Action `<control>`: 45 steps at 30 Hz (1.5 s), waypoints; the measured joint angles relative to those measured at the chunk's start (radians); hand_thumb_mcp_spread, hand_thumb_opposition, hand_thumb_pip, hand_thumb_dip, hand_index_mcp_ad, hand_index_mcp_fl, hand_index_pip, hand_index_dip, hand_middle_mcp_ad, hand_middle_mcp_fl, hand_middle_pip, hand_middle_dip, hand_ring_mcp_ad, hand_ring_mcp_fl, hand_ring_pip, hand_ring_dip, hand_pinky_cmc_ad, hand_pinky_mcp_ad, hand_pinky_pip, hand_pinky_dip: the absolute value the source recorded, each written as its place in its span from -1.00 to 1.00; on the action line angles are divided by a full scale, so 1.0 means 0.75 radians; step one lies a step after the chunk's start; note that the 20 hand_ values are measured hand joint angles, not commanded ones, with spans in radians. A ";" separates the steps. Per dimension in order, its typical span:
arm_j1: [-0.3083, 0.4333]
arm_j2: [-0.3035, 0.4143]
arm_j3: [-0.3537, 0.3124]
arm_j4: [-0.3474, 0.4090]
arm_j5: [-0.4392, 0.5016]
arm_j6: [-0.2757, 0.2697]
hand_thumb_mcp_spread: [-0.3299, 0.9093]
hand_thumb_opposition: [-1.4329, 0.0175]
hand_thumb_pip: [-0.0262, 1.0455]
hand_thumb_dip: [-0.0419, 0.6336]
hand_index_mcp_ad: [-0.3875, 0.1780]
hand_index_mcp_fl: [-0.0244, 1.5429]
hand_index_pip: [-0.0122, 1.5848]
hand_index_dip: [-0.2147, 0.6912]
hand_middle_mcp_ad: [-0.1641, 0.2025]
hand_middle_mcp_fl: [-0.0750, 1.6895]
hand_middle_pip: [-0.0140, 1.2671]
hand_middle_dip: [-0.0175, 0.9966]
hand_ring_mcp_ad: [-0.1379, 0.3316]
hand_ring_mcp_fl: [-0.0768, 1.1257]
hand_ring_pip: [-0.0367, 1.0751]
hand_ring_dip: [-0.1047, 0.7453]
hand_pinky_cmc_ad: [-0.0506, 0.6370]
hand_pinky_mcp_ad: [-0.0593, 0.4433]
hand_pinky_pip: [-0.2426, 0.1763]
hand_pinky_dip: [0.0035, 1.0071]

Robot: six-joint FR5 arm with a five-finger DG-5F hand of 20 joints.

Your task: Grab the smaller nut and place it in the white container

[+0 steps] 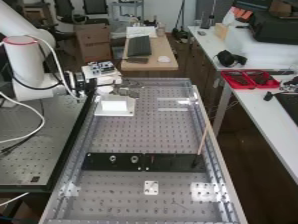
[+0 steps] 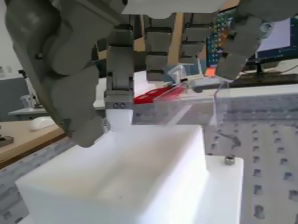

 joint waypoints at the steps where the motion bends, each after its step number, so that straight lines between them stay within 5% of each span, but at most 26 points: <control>1: 0.003 -0.002 0.000 0.002 0.004 0.004 0.19 -0.20 0.28 -0.23 -0.07 -0.52 0.95 -0.28 0.08 -0.68 -0.79 -0.56 0.01 -0.87 -0.75 -0.55 0.16 0.35 0.11 -0.45; 11: 0.022 -0.005 0.019 -0.056 0.026 -0.023 0.22 -0.20 0.29 -0.22 -0.13 -0.67 0.92 -0.27 0.07 -0.68 -0.79 -0.56 0.01 -0.87 -0.75 -0.55 0.16 0.35 0.11 -0.45; 14: 0.023 -0.005 0.029 -0.081 0.037 -0.032 0.23 -0.20 0.30 -0.22 -0.23 -0.86 0.75 -0.31 0.09 -0.69 -0.79 -0.56 0.01 -0.87 -0.75 -0.55 0.16 0.35 0.11 -0.45; 26: -0.002 0.072 0.063 -0.139 0.062 -0.025 0.21 -0.20 0.37 -0.22 -0.23 -0.94 0.55 -0.55 0.09 -0.75 -0.80 -0.56 0.01 -0.87 -0.75 -0.55 0.16 0.34 0.10 -0.37; 37: -0.207 0.212 0.391 -0.493 0.091 -0.085 0.10 -0.16 0.26 -0.22 -0.23 -0.94 0.16 -0.62 0.08 -0.72 -0.79 -0.57 0.00 -0.87 -0.75 -0.55 0.19 0.35 -0.06 -0.12; 45: -0.351 0.242 0.542 -0.549 0.123 -0.101 0.09 -0.11 0.25 -0.22 -0.23 -0.90 -0.06 -0.62 0.10 -0.69 -0.80 -0.56 0.02 -0.87 -0.75 -0.55 0.18 0.40 -0.13 0.03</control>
